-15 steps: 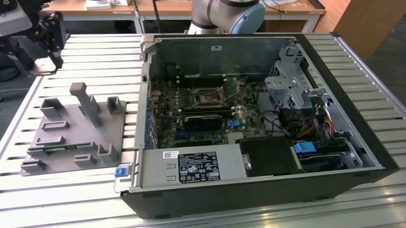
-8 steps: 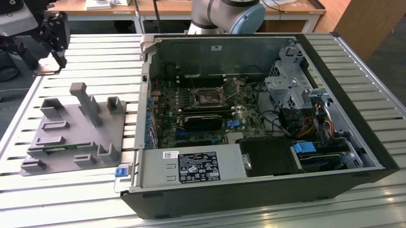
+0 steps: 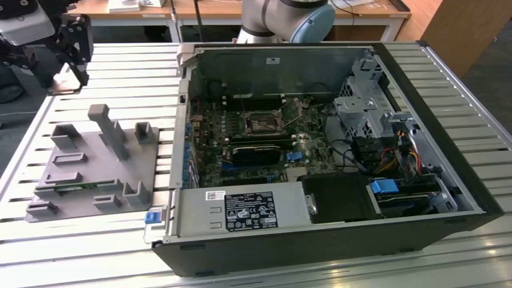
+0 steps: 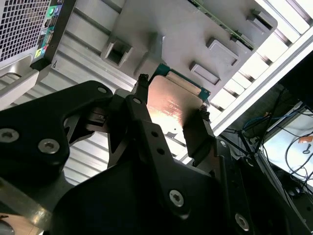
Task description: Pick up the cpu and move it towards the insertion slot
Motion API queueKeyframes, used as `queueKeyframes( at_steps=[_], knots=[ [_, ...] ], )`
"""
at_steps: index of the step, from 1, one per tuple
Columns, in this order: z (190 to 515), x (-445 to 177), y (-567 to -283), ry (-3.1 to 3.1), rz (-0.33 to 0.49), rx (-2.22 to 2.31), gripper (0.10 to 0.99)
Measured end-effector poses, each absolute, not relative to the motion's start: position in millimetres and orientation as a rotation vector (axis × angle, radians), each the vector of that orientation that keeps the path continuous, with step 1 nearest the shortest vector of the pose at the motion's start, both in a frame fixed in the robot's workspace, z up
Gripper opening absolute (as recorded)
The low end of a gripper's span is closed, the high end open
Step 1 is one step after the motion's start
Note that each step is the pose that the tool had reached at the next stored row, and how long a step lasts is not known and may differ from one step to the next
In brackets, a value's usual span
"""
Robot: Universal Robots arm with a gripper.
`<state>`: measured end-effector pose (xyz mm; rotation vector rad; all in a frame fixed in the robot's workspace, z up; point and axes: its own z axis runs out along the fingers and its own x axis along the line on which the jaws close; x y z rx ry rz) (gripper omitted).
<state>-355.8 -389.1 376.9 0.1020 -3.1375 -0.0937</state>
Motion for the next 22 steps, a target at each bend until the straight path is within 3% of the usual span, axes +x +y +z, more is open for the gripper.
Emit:
queueKeyframes(
  at_steps=[22],
  knots=[
    [391.1, -349.6, -388.0, -3.137, -0.094, 0.102, 0.537]
  ],
)
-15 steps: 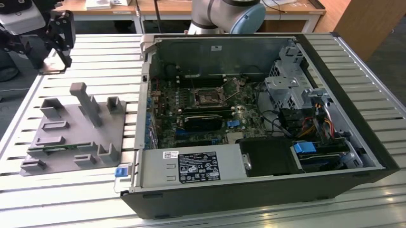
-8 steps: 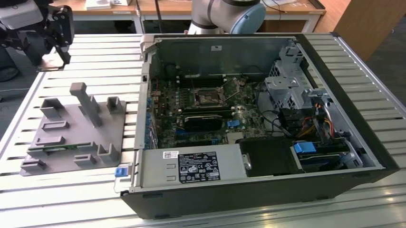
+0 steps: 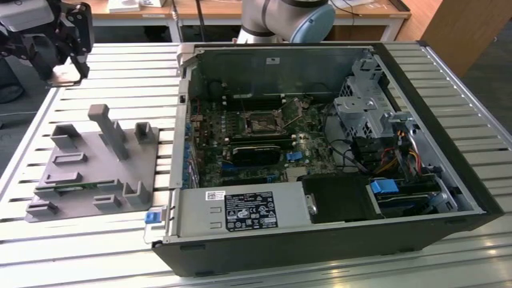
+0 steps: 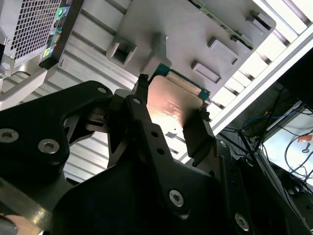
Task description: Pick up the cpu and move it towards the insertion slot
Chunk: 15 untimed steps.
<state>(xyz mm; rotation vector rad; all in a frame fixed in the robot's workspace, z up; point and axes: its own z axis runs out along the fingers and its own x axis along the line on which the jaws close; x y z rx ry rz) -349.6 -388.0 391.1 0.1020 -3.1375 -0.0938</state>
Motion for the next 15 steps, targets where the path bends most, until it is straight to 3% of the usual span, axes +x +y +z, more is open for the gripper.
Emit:
queueKeyframes(
  at_steps=[15],
  knots=[
    [391.4, -329.6, -388.1, -3.137, -0.094, 0.102, 0.537]
  ],
)
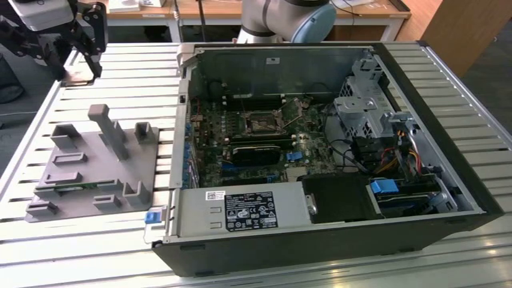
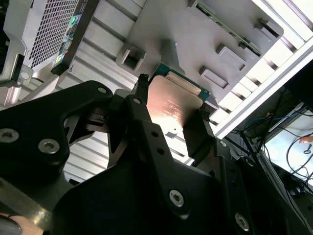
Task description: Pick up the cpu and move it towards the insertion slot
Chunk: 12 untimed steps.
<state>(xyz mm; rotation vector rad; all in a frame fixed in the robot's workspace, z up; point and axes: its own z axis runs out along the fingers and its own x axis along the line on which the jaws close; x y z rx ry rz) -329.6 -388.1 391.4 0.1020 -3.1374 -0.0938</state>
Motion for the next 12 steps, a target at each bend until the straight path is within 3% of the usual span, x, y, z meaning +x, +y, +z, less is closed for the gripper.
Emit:
queueKeyframes(
  at_steps=[12],
  knots=[
    [391.5, -313.9, -388.1, -3.137, -0.094, 0.102, 0.537]
  ],
)
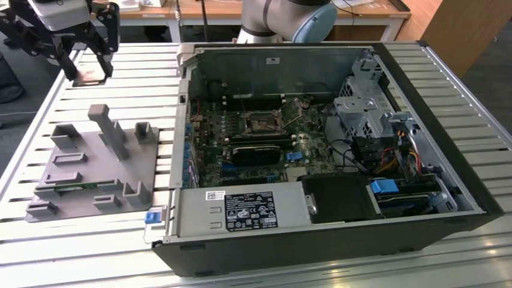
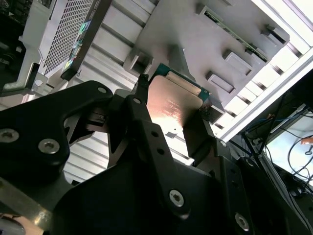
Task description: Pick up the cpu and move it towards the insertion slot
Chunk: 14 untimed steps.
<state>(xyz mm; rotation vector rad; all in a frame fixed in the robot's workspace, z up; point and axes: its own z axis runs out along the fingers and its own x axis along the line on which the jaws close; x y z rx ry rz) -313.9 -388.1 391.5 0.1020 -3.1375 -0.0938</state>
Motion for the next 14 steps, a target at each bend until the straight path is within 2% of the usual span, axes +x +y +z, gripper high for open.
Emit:
queueKeyframes(
  at_steps=[14],
  knots=[
    [400.5, -306.8, -387.6, -3.137, -0.094, 0.102, 0.537]
  ],
)
